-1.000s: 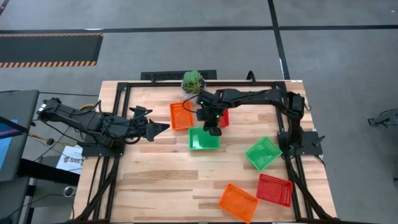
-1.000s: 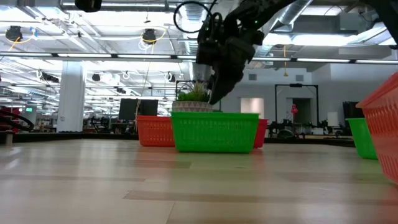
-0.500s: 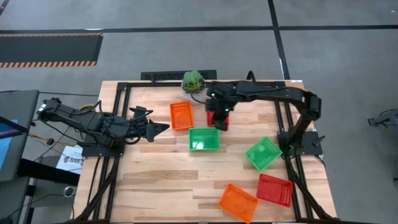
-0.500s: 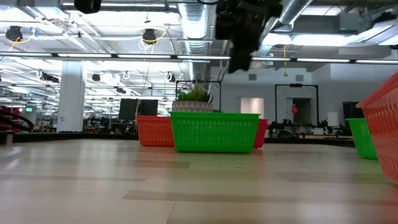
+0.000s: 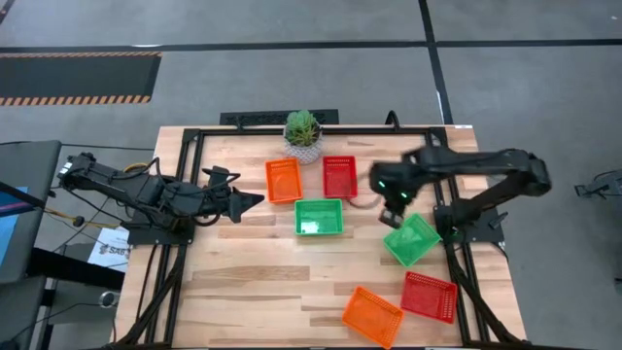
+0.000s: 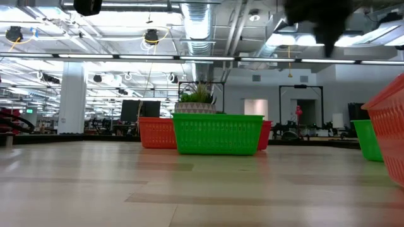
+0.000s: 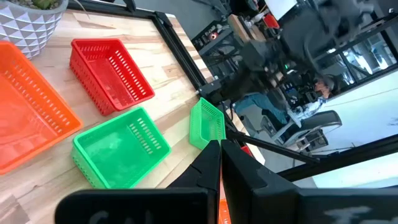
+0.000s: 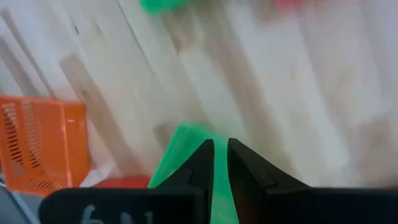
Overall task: Stack baskets by color
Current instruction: Stack the bottom red bin on the top red bins
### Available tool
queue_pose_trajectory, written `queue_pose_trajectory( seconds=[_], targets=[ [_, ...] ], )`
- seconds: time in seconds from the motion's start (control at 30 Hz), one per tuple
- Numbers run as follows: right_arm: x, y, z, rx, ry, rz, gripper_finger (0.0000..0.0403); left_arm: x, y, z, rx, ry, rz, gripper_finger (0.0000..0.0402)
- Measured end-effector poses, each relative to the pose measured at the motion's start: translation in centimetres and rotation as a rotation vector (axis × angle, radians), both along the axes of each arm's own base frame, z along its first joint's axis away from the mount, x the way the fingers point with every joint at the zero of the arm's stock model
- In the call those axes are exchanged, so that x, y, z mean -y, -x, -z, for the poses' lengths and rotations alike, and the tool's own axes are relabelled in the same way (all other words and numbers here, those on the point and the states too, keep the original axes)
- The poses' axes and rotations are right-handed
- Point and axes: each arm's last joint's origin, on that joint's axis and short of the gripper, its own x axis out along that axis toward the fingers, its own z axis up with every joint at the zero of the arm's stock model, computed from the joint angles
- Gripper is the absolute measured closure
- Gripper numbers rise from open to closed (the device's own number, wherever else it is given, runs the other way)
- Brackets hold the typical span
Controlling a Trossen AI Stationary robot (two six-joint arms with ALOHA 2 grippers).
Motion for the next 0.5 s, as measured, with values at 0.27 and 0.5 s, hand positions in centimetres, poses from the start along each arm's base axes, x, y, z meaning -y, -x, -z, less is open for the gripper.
queue_pose_trajectory(
  seconds=[0.27, 0.5],
  targets=[
    [-5.6, 5.8, 3.9, -0.123, -0.059, 0.138, 0.032, 0.0, 0.0, 0.0, -0.001, 0.0, 0.0, 0.0401],
    [-10.5, 8.0, 5.3, -0.134, -0.104, 0.131, 0.0258, 0.0, 0.0, 0.1, -0.012, -0.004, 0.0, 0.0401]
  ],
)
